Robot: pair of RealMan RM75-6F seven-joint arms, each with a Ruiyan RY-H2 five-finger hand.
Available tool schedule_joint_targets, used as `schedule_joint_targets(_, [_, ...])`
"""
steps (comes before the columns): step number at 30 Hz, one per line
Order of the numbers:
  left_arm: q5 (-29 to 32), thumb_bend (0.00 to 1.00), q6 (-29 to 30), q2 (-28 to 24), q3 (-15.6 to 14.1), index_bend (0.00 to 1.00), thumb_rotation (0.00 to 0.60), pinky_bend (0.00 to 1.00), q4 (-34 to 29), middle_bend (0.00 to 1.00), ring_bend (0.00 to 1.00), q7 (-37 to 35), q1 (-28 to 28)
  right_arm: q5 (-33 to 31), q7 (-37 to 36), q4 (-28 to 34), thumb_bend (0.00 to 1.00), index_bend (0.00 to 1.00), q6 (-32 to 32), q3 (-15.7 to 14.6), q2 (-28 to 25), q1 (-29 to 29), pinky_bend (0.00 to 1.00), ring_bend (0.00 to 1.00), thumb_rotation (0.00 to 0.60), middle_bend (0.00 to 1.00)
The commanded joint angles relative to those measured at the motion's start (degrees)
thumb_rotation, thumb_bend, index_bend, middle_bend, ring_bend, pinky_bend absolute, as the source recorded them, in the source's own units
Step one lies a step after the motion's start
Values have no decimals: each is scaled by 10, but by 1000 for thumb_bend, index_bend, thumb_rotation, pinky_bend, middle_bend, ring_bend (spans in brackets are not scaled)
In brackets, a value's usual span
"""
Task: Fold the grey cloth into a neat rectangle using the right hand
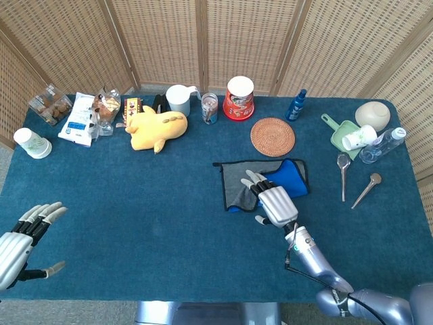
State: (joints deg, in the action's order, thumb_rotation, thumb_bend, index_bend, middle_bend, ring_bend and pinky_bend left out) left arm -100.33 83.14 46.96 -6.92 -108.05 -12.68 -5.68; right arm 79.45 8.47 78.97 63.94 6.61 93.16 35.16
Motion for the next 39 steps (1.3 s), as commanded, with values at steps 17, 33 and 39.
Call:
schedule_joint_targets(17, [1, 237, 0, 0, 1, 73, 600, 64, 0, 0, 0, 0, -1, -7, -10, -40, 162, 120, 29, 15, 72, -12, 350, 109, 600, 6])
schedule_joint_targets(33, [0, 237, 2, -1, 1, 70, 600, 64, 1, 0, 0, -5, -1, 25, -55, -106, 141, 80, 59, 17, 120, -16, 349, 95, 600, 0])
schedule_joint_targets(39, [0, 237, 1, -1, 0, 69, 600, 64, 1, 0, 0, -3, -1, 33, -68, -124, 144, 78, 66, 19, 131, -16, 349, 95, 600, 0])
